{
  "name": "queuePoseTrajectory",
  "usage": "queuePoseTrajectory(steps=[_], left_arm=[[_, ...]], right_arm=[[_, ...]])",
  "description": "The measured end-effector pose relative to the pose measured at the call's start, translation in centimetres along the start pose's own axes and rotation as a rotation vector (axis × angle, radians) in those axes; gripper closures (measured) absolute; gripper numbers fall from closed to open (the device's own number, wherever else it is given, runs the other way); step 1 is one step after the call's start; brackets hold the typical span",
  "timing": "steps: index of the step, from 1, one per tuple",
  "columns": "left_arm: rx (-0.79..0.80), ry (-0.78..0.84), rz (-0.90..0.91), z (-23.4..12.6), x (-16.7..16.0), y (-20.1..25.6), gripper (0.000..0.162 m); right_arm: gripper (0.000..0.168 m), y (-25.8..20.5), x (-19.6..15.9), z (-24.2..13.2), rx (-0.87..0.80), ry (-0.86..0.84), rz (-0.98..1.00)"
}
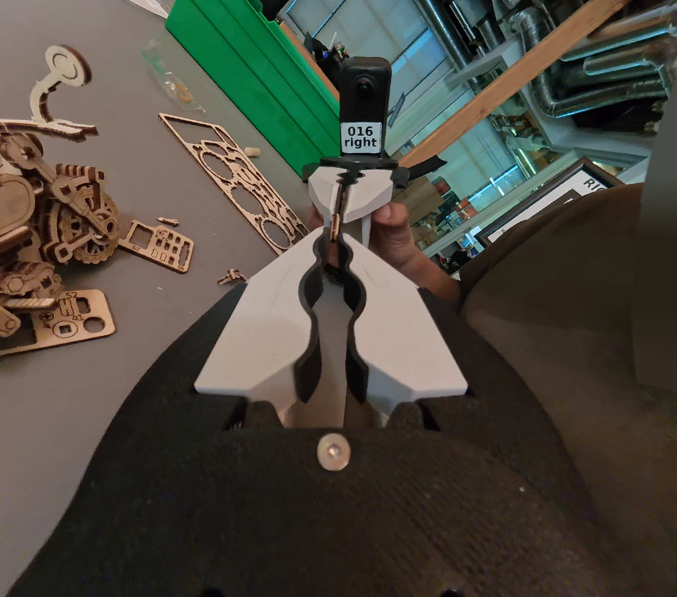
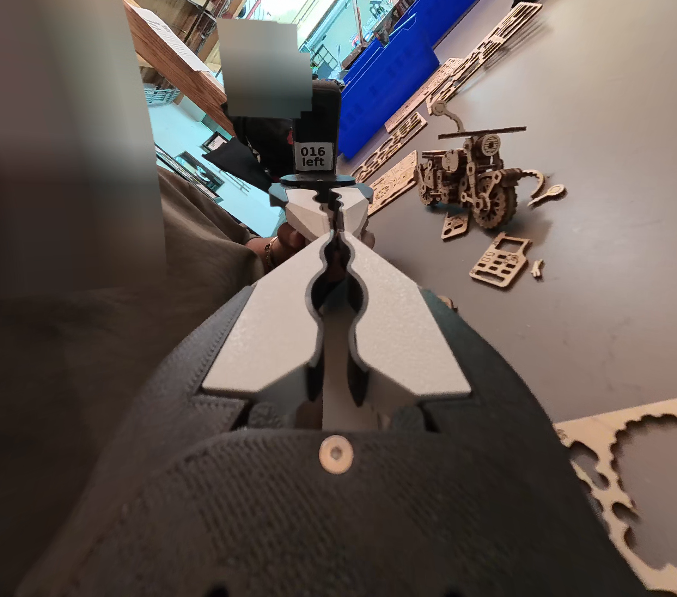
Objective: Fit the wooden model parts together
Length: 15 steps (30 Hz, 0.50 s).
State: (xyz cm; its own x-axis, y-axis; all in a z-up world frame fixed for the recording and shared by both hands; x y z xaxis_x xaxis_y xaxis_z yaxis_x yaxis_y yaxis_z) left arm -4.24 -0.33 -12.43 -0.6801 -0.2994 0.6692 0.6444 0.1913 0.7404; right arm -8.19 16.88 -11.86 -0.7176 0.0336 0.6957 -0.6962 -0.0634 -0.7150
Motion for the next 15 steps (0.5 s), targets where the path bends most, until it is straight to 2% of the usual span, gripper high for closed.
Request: queuePoseTrajectory(steps=[7, 15], left_arm=[[0.052, -0.04, 0.096, 0.19, -0.21, 0.19, 0.162], [0.041, -0.068, 0.112, 0.27, -0.31, 0.34, 0.162]], right_arm=[[0.163, 0.44, -0.2, -0.05, 0.019, -0.005, 0.062], [0.168, 0.34, -0.2, -0.11, 0.005, -0.04, 0.022]])
Point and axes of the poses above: each gripper's, where its closed fingertips meet, z out along the fingers, x out of its top, y = z × x across the jaws, the point moved 9 cm from there along -z, back along the fingers, and after that the axes turned 5 degrees about y, right-handed, at the moved point
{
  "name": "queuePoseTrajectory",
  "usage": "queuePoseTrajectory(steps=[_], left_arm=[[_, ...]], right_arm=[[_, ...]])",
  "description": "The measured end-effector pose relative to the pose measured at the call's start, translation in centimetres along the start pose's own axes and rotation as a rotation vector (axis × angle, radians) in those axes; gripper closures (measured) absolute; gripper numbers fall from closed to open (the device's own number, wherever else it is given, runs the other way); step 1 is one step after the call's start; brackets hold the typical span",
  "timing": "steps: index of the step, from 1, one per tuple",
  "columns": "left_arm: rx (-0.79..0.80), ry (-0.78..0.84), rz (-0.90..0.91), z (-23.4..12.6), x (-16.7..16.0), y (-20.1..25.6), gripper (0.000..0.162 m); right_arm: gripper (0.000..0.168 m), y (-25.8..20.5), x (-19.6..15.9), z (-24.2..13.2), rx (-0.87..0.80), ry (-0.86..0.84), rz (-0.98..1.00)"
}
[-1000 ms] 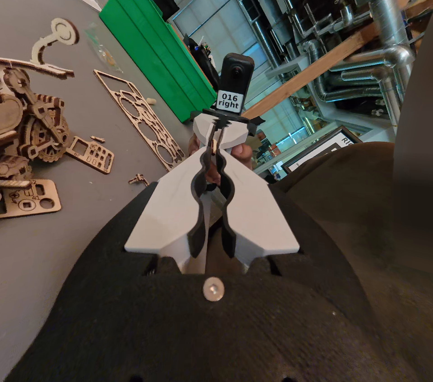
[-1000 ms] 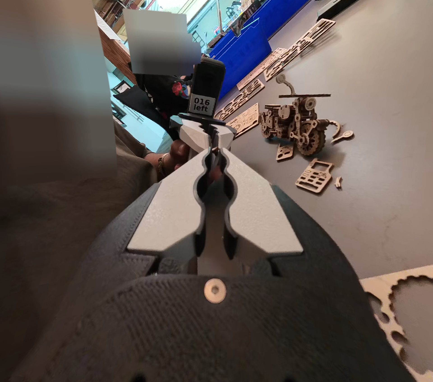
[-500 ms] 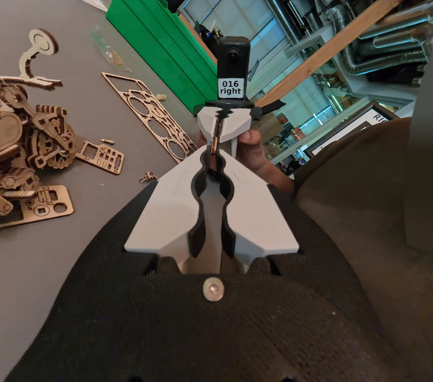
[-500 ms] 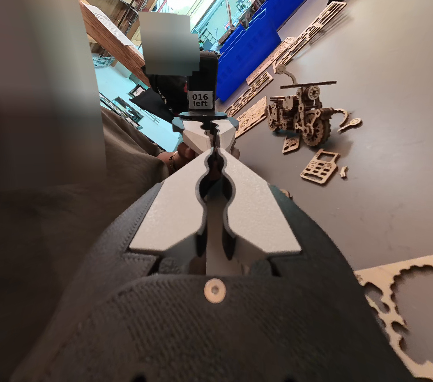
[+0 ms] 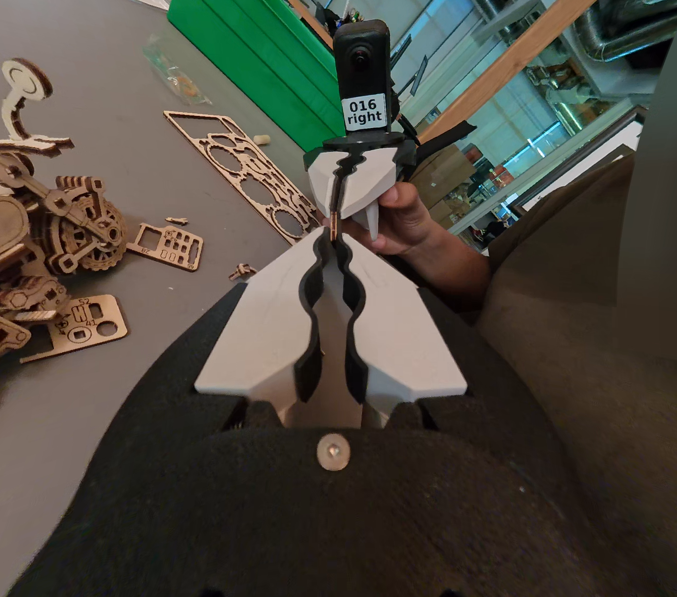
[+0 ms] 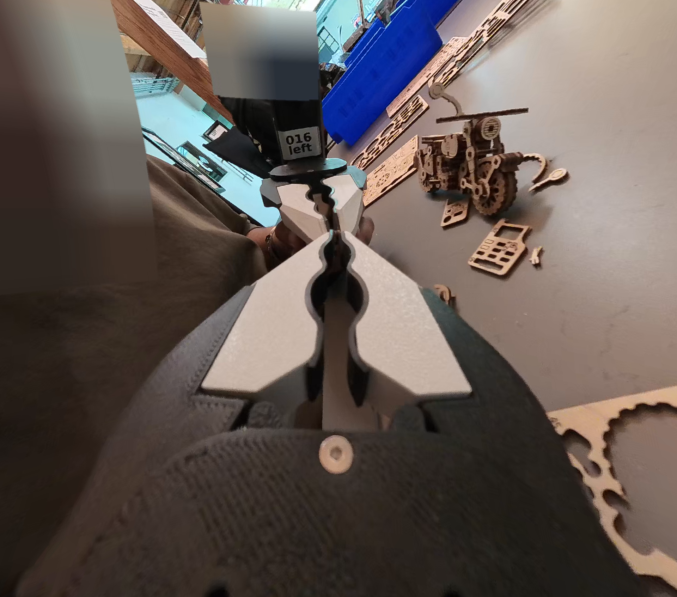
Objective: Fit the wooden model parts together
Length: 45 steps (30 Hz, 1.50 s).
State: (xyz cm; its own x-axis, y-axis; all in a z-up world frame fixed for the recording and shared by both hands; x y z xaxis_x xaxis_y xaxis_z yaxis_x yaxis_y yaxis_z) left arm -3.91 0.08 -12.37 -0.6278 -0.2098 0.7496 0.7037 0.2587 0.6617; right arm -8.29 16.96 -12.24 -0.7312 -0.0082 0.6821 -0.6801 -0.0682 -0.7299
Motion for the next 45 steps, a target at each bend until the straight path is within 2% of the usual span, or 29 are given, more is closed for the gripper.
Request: queuePoseTrajectory(steps=[10, 14, 31, 33, 36, 38, 43, 45], left_arm=[[-0.052, -0.01, -0.061, 0.1, -0.1, 0.0, 0.162], [-0.058, -0.023, -0.055, 0.3, -0.3, 0.2, 0.162], [-0.048, -0.023, -0.02, 0.3, -0.4, 0.4, 0.162], [-0.04, -0.015, -0.03, 0.3, -0.3, 0.3, 0.162], [-0.009, -0.001, -0.059, 0.1, 0.0, -0.1, 0.151], [0.016, 0.019, -0.069, -0.2, 0.2, -0.5, 0.151], [0.109, 0.005, -0.054, -0.4, 0.2, -1.5, 0.154], [0.146, -0.017, -0.032, -0.3, 0.0, -1.6, 0.156]], right_arm=[[0.159, 0.1, -0.1, -0.1, 0.054, 0.001, 0.053], [0.167, 0.0, -0.3, 0.1, 0.065, -0.023, 0.052], [0.168, -0.4, -0.1, -0.2, 0.044, -0.059, -0.007], [0.168, -0.6, 0.1, -0.3, 0.027, -0.061, -0.042], [0.168, -1.1, 0.7, -0.8, -0.003, -0.04, -0.118], [0.168, -1.2, 1.0, -1.3, -0.061, -0.053, -0.186], [0.167, -1.3, -0.3, -1.3, -0.233, -0.278, -0.407], [0.167, -1.4, -1.4, -0.4, -0.241, -0.373, -0.483]])
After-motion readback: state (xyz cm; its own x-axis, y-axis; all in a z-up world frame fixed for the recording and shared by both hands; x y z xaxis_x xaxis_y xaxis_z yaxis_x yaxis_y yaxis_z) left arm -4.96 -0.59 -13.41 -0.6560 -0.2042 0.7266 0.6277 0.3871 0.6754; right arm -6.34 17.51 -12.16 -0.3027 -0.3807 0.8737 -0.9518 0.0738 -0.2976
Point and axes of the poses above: each gripper's, where its closed fingertips meet, z out along the fingers, x out of its top, y = z × x across the jaws, the point moved 9 cm from there along -z, back along the fingers, and after that the axes turned 5 degrees about y, right-handed, at the moved point
